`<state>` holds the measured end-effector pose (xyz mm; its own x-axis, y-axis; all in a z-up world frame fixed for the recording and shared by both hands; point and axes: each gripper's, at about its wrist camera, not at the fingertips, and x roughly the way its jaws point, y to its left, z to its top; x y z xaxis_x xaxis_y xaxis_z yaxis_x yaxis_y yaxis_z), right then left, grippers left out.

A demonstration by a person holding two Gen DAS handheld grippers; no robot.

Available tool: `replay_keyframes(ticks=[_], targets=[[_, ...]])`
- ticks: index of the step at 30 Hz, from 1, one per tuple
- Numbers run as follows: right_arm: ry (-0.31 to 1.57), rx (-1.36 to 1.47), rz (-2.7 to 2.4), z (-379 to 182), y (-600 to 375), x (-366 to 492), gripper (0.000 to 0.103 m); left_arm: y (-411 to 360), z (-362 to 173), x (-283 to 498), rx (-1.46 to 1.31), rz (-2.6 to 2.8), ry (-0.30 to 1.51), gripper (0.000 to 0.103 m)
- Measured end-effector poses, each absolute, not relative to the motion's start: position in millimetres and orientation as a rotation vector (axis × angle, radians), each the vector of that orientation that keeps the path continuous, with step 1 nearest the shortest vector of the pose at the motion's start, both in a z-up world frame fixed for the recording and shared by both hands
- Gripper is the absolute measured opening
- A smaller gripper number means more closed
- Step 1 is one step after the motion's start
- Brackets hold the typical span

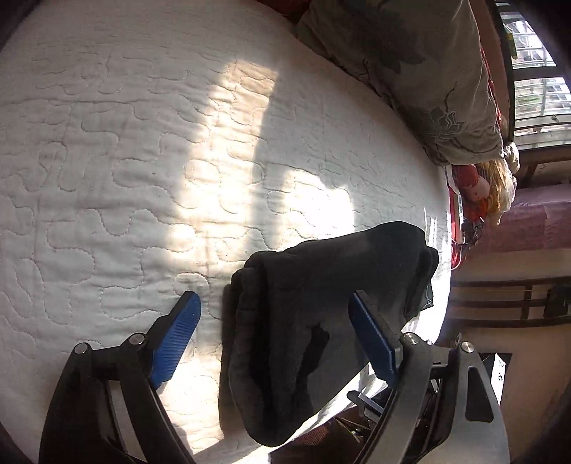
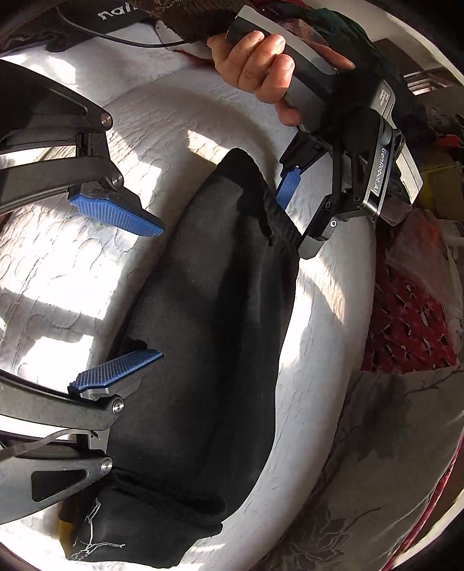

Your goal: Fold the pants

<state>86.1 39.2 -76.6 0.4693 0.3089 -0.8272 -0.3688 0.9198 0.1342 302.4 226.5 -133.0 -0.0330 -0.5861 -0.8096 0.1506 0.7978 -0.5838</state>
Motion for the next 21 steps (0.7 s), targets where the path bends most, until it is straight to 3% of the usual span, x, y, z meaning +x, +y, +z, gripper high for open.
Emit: replay_keyframes(ticks=[11, 21], targets=[[0.946, -0.073, 0.372, -70.7, 55.4, 74.2, 0.069, 186.9, -130.5, 302.4, -0.197, -0.762, 1.547, 0.087], [0.776, -0.369, 0.351, -76.3, 142.4, 63.2, 0.073, 190.1, -132.4, 314.9, -0.241, -0.776, 1.593, 0.085]])
